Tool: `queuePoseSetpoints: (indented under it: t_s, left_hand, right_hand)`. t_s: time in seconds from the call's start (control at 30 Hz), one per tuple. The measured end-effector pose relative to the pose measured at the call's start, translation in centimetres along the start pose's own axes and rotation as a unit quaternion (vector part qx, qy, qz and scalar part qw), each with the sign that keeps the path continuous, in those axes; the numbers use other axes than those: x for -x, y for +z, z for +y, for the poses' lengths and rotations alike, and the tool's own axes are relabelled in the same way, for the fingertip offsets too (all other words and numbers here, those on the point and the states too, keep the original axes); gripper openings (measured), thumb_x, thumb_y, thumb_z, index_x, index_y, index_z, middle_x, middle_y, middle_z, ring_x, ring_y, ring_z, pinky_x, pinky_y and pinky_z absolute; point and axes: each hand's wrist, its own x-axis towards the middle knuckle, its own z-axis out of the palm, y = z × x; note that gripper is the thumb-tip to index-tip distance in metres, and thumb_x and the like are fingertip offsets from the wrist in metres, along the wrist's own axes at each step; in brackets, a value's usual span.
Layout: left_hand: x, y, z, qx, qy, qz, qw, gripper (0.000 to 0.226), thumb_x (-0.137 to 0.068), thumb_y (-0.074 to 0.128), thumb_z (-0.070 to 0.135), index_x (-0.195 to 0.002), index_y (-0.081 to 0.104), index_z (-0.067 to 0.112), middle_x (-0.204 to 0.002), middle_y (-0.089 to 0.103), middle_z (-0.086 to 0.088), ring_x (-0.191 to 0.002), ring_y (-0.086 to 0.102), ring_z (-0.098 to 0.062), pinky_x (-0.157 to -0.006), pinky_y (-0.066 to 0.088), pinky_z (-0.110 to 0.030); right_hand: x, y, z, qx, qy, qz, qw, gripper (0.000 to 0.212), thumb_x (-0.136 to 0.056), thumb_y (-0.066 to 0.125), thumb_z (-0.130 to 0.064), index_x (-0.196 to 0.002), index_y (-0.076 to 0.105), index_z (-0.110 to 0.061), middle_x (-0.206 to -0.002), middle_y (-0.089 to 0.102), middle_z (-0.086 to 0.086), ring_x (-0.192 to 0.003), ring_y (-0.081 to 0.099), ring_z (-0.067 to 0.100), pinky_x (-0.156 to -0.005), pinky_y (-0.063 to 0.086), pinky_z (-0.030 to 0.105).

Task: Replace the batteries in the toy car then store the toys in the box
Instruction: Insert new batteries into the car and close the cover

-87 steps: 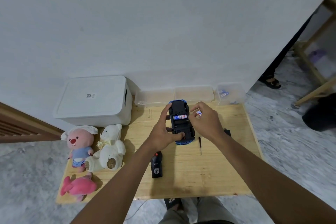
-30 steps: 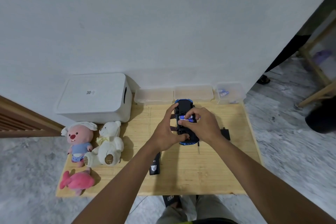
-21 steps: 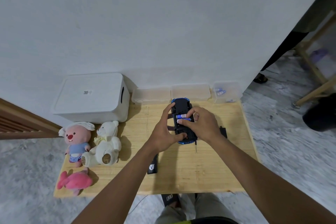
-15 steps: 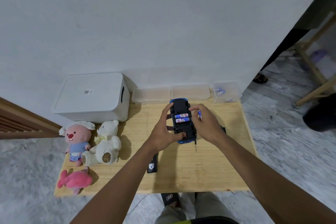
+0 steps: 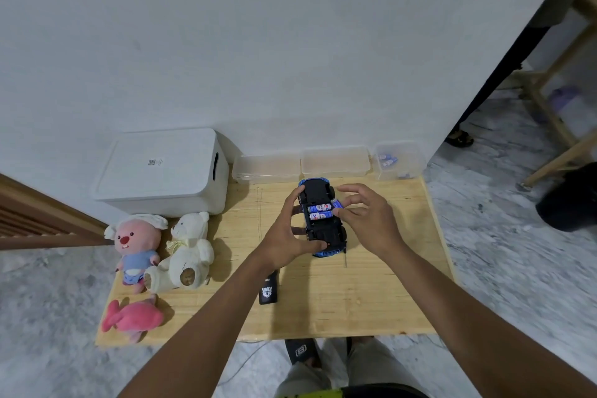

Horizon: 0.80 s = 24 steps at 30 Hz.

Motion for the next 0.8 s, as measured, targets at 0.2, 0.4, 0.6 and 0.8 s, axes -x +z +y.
queuePoseSetpoints:
  t_s: [0.2,0.4,0.6,0.8]
  left_hand:
    - [-0.1,-0.2,0.2,-0.005,-0.012,0.003,1.0,0.118,-0.071,0.093,0.011,-0.151,0.022,0.062,-0.149,0.046,0.006,-0.112,0.07,-0.024,-0.095,0.06,-0.047]
    - [-0.2,0.0,0.4,-0.006,-0.006,0.001,1.0,0.119,-0.071,0.093,0.01,-0.151,0.022,0.062,-0.149,0.047,0.006,-0.111,0.071,-0.025,-0.092,0.061,-0.049]
    - [-0.5,0.0,0.8,0.012,-0.001,0.014,1.0,0.117,-0.071,0.092,0.011,-0.15,0.023,0.063,-0.149,0.046,0.006,-0.112,0.07,-0.026,-0.092,0.061,-0.052]
    - [-0.8,0.3,1.0,0.006,-0.001,0.013,1.0,0.117,-0.073,0.091,0.011,-0.151,0.021,0.062,-0.149,0.046,0.008,-0.111,0.071,-0.026,-0.092,0.062,-0.049]
  right_hand:
    - [-0.4,0.1,0.1,0.138,-0.028,-0.081,0.987,0.011,-0.085,0.079,-0.025,-0.087,0.076,-0.036,-0.096,0.074,-0.008,-0.085,0.067,0.009,-0.071,0.054,0.021]
    - [-0.7,0.7,0.0,0.133,-0.002,-0.065,0.989,0.027,-0.074,0.088,-0.023,-0.094,0.075,-0.034,-0.09,0.071,-0.009,-0.071,0.061,0.007,-0.067,0.049,0.017]
    - [0.4,2.1,0.7,0.1,0.042,0.114,0.988,0.04,-0.062,0.095,-0.035,-0.086,0.068,-0.019,-0.076,0.066,-0.007,-0.068,0.063,0.007,-0.06,0.047,0.016]
    - [1.0,3.2,0.7,0.108,0.011,0.143,0.984,0.023,-0.07,0.091,-0.031,-0.077,0.074,-0.017,-0.071,0.068,-0.011,-0.065,0.061,0.001,-0.059,0.044,0.006]
